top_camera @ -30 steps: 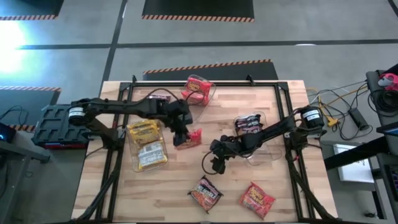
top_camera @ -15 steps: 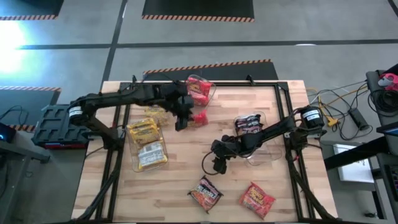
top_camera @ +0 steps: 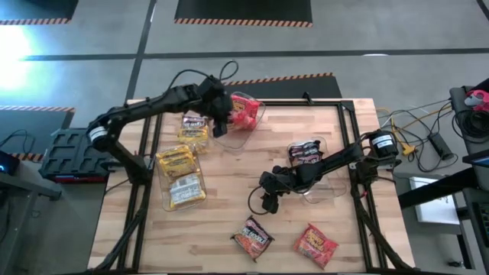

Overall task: Sort Maruchan noodles
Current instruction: Put the top orange pack noodle into the top transparent bin

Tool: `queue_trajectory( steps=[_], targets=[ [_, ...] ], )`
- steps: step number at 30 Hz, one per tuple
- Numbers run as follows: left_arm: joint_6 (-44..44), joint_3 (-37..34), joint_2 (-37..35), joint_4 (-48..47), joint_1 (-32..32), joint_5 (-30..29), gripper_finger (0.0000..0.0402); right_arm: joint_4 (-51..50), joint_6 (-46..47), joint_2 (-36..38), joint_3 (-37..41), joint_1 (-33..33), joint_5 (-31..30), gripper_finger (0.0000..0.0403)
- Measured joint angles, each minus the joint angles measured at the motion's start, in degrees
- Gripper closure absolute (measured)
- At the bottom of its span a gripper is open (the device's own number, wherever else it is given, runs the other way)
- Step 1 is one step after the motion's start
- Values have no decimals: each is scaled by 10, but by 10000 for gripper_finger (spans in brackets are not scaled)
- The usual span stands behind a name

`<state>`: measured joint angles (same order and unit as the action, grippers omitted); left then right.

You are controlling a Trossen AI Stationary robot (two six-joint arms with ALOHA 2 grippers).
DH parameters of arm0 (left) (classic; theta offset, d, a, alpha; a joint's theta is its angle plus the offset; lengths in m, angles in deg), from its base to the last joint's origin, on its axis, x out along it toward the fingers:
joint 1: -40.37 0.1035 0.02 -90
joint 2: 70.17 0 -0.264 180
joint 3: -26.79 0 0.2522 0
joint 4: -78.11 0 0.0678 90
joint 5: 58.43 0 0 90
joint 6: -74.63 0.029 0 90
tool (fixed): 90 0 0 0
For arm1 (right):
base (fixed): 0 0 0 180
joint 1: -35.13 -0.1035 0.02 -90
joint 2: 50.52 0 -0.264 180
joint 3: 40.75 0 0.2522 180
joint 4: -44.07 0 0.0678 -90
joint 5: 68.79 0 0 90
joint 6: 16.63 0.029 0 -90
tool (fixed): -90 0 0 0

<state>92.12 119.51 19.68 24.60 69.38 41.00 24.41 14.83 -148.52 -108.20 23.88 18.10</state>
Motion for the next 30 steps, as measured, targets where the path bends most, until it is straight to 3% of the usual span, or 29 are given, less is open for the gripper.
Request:
queue_trajectory(
  steps=[20, 30],
  targets=[
    [170, -9, 93, 8, 5, 3, 305, -3, 0, 0, 0, 0, -1, 193],
    [209, -9, 134, 31, 8, 60, 305, -10, 0, 0, 2, 0, -2, 193]
  ],
)
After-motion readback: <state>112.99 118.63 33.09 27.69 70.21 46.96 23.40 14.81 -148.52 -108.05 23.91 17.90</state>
